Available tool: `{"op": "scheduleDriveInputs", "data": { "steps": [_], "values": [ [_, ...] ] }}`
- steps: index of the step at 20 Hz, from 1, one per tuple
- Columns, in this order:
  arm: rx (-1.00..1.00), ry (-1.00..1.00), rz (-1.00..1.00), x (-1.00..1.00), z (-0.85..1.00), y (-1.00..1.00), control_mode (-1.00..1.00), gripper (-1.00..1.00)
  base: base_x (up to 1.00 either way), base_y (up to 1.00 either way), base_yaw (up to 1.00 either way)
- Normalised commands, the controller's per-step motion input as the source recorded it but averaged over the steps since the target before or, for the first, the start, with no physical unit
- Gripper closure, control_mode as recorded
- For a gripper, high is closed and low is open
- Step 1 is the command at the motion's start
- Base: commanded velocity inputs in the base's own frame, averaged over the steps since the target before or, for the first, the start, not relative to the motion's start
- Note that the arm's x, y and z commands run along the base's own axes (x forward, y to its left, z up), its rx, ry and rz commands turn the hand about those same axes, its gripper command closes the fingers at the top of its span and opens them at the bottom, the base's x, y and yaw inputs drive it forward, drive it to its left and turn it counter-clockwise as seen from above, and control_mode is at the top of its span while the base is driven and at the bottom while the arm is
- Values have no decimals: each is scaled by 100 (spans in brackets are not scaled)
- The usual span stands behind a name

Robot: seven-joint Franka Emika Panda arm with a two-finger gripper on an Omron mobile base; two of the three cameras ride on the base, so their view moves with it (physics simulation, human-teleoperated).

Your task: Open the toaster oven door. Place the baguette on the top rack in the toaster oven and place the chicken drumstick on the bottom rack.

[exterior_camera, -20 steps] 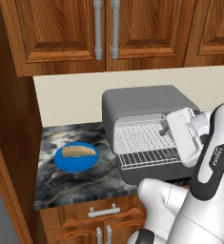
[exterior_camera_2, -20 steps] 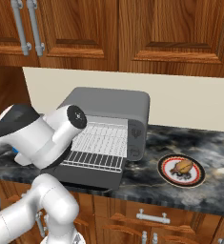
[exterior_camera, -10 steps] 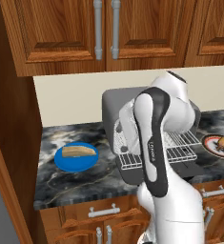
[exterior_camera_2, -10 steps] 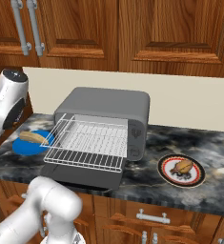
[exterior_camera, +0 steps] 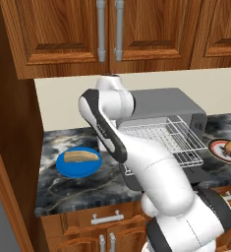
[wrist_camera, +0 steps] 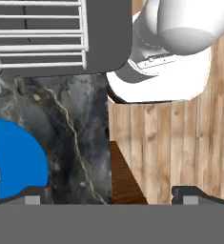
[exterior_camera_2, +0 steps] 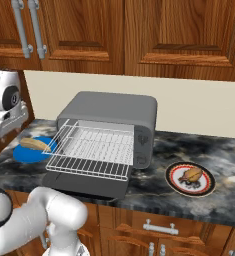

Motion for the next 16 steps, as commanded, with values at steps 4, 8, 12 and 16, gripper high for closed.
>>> {"op": "scheduleDriveInputs", "data": {
  "steps": [4,8,12,16],
  "values": [
    [-12,43,-14,83,-63,0,-100,-100,0,0,0],
    [-12,4,-6,59,-54,19,-100,-100,0,0,0],
    [-20,-25,0,30,-61,34,-100,-100,0,0,0],
    [-12,-33,0,11,-33,0,-100,-100,0,0,0]
  ]
}}
